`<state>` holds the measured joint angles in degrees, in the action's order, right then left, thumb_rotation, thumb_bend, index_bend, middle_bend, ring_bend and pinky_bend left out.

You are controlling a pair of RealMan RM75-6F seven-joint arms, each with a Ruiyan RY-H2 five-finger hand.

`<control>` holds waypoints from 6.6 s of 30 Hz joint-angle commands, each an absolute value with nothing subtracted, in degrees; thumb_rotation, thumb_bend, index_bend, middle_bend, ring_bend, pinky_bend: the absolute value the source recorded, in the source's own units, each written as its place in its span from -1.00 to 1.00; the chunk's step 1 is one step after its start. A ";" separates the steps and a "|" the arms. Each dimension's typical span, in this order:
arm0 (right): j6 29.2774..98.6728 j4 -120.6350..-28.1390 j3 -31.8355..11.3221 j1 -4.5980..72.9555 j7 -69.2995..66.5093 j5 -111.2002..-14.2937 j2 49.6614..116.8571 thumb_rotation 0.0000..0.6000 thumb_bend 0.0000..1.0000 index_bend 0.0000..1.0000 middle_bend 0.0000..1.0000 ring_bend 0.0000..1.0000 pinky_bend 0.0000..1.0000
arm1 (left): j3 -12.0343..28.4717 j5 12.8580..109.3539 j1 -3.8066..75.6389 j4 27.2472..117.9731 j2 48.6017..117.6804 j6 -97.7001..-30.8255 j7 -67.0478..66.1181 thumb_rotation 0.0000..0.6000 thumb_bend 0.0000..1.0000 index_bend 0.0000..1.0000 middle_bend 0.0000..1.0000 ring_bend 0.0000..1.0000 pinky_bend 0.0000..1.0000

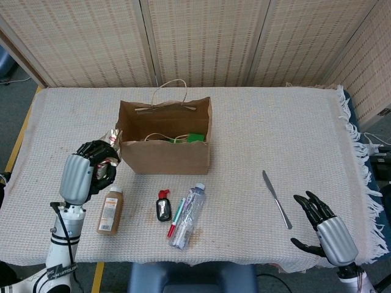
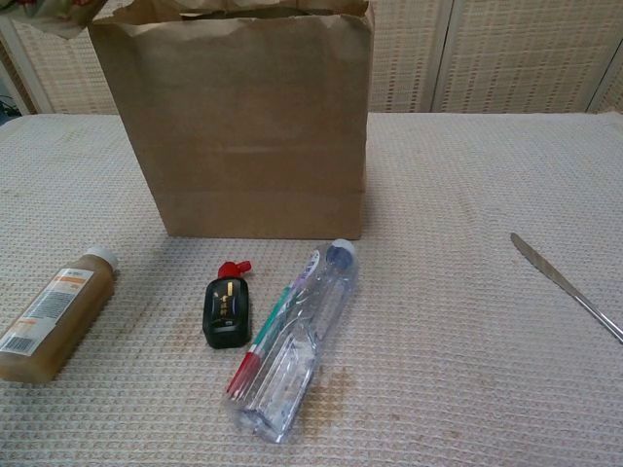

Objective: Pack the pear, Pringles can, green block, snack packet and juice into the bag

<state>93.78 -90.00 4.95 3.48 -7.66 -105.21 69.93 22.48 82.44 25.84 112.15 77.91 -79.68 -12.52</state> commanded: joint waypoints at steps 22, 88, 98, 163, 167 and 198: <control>89.63 -92.51 4.64 4.59 -9.94 -101.46 68.14 1.00 -0.97 -1.00 -0.75 -0.96 -0.62 | 31.24 62.27 55.65 94.33 87.05 -61.91 -26.01 1.00 0.36 0.33 0.41 0.39 0.60; 88.98 -92.40 4.89 4.67 -8.53 -102.13 68.96 1.00 -0.97 -0.96 -0.75 -0.96 -0.62 | -12.79 128.90 30.81 46.51 72.54 -91.16 -11.48 1.00 -0.30 -1.00 -1.00 -1.00 -0.94; 88.18 -93.09 5.15 5.10 -9.40 -102.16 68.56 1.00 -0.97 -0.96 -0.75 -0.96 -0.62 | -14.25 134.01 37.86 50.41 77.39 -84.34 -17.20 1.00 -0.30 -1.00 -1.00 -1.00 -0.94; 85.62 -94.97 5.36 5.61 -10.24 -100.13 67.79 1.00 -0.97 -0.96 -0.75 -0.97 -0.62 | -25.36 125.06 36.62 24.41 86.86 -80.28 -6.17 1.00 -0.05 -0.86 -0.91 -0.87 -0.60; 85.69 -94.95 5.29 5.59 -10.31 -100.08 67.78 1.00 -0.97 -0.96 -0.75 -0.97 -0.62 | -26.89 126.18 36.83 23.63 87.42 -82.06 -4.29 1.00 0.27 -0.34 -0.39 -0.38 0.01; 85.85 -94.87 5.34 5.52 -10.60 -100.25 67.64 1.00 -0.97 -0.96 -0.75 -0.97 -0.62 | -13.83 107.26 32.61 30.75 82.28 -90.66 11.73 1.00 0.65 0.46 0.56 0.46 0.70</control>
<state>85.85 -94.87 5.34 5.52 -10.60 -100.25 67.64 -18.06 112.03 33.85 28.87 82.87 -90.28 9.23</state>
